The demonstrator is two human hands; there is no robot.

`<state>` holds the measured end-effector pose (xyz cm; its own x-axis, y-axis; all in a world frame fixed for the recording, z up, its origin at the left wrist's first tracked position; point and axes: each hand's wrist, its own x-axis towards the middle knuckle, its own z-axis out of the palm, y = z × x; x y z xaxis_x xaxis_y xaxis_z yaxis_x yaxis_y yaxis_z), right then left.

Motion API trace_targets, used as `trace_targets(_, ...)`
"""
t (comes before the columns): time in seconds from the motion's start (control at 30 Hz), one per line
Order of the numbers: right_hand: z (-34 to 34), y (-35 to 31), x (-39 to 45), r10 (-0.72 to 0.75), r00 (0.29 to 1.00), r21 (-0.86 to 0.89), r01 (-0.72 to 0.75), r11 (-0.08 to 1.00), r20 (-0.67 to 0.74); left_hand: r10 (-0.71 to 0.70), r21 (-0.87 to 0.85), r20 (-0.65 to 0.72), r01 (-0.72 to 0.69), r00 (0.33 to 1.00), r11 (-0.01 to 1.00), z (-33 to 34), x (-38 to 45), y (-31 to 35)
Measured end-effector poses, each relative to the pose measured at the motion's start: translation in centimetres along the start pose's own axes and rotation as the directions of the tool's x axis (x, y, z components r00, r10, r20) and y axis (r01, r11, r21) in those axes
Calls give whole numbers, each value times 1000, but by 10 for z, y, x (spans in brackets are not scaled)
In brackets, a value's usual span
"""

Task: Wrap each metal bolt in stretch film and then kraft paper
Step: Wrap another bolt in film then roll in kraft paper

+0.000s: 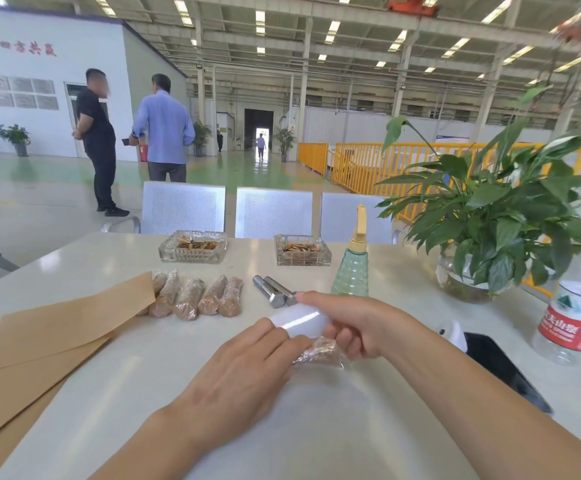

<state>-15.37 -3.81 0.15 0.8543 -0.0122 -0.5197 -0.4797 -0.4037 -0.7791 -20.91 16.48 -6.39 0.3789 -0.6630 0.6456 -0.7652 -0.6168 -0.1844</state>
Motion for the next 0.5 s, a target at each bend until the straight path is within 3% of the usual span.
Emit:
trace_targets(0.1,0,4,-2,-18,1000,-124,17,992,-8,-51,-23,-64,50,997,998,-3,0,-2)
trace_targets(0.2,2,10,-5,-67,997,-180,74,981,47,-143,-154,-115,125,983,980,-5,-1,-5)
trace_targets(0.33,14,23,-10,-273,956,40,270,962,109,-267,-319,-94,225,959,920,0,-5,-9)
trace_targets(0.5,31,37,-13,-484,874,204,469,859,28,-394,-400,-147,310,907,863,-6,-5,-13)
